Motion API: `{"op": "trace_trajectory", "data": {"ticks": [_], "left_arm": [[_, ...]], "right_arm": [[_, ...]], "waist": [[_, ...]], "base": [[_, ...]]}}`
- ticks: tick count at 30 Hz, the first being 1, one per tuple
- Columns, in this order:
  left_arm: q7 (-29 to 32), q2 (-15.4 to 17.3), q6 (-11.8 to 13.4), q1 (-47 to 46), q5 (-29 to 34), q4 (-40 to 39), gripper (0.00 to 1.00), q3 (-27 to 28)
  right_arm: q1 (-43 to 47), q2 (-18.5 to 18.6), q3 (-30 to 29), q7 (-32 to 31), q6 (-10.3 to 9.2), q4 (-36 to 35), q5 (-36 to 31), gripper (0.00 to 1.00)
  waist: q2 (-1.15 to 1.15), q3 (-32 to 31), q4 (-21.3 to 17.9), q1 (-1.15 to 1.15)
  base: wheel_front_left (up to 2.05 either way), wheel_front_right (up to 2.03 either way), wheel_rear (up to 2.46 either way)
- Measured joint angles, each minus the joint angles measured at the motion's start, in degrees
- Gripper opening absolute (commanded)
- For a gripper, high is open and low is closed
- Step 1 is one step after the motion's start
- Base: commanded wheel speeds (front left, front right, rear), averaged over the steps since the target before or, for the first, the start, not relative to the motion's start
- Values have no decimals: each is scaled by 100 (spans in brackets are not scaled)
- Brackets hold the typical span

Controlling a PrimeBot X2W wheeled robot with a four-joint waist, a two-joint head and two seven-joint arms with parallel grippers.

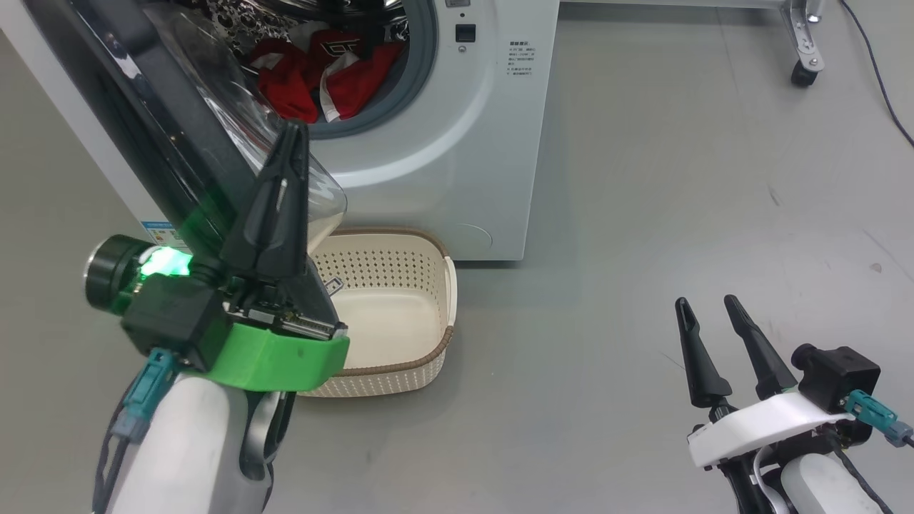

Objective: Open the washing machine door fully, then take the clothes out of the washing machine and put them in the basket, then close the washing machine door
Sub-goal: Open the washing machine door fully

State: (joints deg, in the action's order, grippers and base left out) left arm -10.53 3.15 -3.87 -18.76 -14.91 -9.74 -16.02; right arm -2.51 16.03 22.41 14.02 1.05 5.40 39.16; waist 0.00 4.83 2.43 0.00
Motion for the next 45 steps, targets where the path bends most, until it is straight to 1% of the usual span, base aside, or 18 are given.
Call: {"op": "trace_trajectory", "data": {"ticks": [5, 9, 18, 21, 24, 25, 30, 36, 45], "left_arm": [[250, -25, -30, 31, -127, 332, 0, -267], [406, -29, -45, 149, -189, 677, 0, -382], [749, -31, -47, 396, -375, 1386, 0, -599], [755, -32, -41, 414, -430, 1569, 0, -575], [771, -42, 124, 414, -457, 1734, 0, -386], [770, -41, 213, 413, -459, 1837, 0, -280], [756, -43, 307, 408, -442, 2068, 0, -241], [712, -60, 307, 389, -472, 2249, 0, -281], [532, -127, 307, 355, -559, 2430, 0, -370]], "right_arm": [[-52, -3, -11, 0, 7, 31, -7, 100], [-58, -27, -12, 0, 41, 53, -22, 100], [-62, -60, -123, 0, 41, 68, -42, 100], [-62, -81, -137, 0, 42, 69, -43, 100], [-62, -86, -145, 0, 42, 76, -54, 100], [-62, -100, -155, 0, 43, 83, -76, 100], [-63, -140, -199, 0, 60, 108, -93, 100], [-60, -144, -318, 1, 65, 127, -94, 100], [-45, -144, -328, 1, 68, 169, -101, 100]], "waist": [[0, 44, -97, 0], [0, 76, -173, 0], [0, 146, -269, 0], [0, 166, -289, 0], [0, 184, -304, 0], [0, 193, -311, 0], [0, 204, -309, 0], [0, 190, -238, 0], [0, 148, 48, 0]], "base": [[0, 0, 0], [0, 0, 0], [0, 0, 0], [0, 0, 0], [0, 0, 0], [0, 0, 0], [0, 0, 0], [0, 0, 0], [0, 0, 0]]}}
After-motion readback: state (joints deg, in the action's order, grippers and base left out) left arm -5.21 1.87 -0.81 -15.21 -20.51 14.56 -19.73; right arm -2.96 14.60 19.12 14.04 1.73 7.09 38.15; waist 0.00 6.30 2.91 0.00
